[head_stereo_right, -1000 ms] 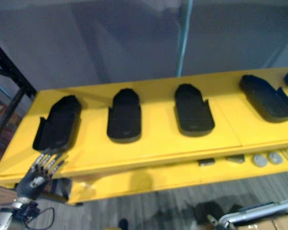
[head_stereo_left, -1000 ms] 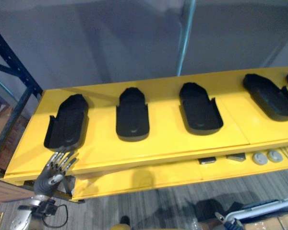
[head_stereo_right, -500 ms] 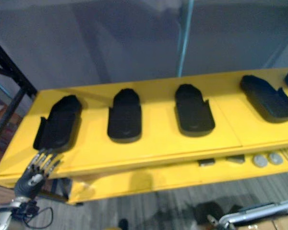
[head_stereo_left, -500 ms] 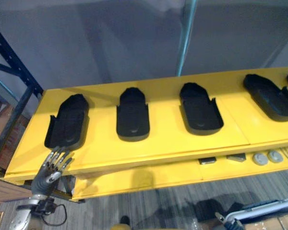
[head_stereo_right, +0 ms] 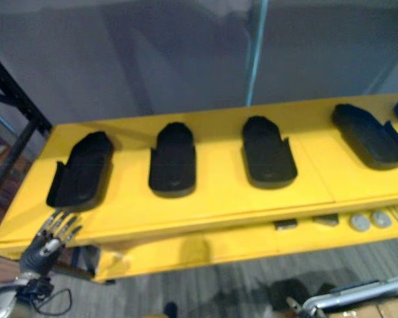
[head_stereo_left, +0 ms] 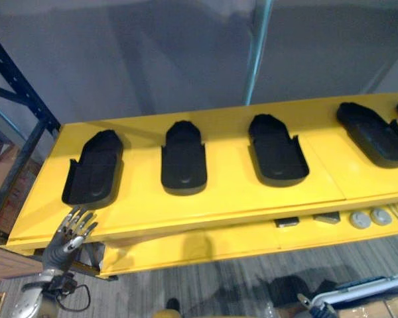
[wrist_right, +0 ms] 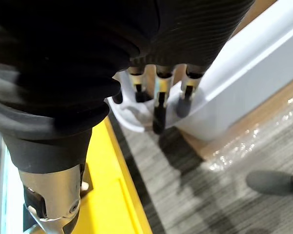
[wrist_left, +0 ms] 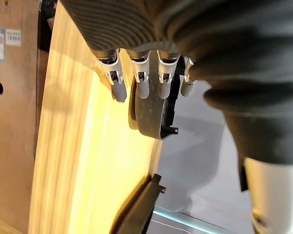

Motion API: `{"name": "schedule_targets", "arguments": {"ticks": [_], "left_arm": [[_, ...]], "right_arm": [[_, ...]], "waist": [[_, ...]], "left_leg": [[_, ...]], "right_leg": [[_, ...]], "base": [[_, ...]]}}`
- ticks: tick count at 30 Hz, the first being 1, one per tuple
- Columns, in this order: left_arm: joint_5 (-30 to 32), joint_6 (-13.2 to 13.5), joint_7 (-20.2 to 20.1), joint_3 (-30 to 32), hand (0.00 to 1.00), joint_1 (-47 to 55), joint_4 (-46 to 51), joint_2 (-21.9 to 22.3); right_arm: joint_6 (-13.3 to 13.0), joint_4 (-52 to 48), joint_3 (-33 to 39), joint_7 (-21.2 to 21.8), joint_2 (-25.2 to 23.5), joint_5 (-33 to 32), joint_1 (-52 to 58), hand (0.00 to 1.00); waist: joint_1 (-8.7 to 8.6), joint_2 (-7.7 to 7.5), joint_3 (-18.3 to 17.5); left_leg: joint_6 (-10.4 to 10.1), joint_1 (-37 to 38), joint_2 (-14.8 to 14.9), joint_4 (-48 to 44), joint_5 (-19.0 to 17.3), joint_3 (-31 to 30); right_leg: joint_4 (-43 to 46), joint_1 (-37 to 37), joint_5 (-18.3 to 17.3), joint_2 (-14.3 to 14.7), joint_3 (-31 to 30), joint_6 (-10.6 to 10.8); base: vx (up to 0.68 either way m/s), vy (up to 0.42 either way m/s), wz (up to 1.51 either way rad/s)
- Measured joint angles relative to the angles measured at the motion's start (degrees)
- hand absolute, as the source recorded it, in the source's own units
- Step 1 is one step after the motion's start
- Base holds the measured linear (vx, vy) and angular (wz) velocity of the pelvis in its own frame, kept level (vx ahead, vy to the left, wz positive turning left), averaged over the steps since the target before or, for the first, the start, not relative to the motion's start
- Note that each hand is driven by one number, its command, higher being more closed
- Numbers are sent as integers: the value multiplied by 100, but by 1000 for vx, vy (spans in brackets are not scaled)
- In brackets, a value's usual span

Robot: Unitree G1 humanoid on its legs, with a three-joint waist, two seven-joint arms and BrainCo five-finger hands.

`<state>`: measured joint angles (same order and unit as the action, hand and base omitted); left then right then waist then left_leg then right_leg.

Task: Walk over and take plastic housings, then place them on the shelf

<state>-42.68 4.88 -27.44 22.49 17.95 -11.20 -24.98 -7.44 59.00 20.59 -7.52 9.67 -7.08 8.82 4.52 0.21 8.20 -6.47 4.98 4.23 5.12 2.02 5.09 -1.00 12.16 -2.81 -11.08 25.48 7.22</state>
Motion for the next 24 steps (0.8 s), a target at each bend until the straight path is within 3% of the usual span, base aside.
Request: {"name": "schedule_targets", "arguments": {"ticks": [11,24], "left_arm": [[-7,16,-2,374,0,-274,-480,-283],[-1,20,-27,390,0,-683,-923,-674]], "right_arm": [[-1,0,15,11,1,29,5,0],[-4,-2,14,30,42,121,-3,0]], "waist": [[-41,9,4],[-35,81,-4]], "left_leg": [[-1,12,9,0,-1,41],[-5,75,19,0,-5,158]], "right_leg": [[-22,3,13,4,-35,19],[-54,11,37,8,-165,50]], "base": [[0,0,0],[1,1,-3]]}}
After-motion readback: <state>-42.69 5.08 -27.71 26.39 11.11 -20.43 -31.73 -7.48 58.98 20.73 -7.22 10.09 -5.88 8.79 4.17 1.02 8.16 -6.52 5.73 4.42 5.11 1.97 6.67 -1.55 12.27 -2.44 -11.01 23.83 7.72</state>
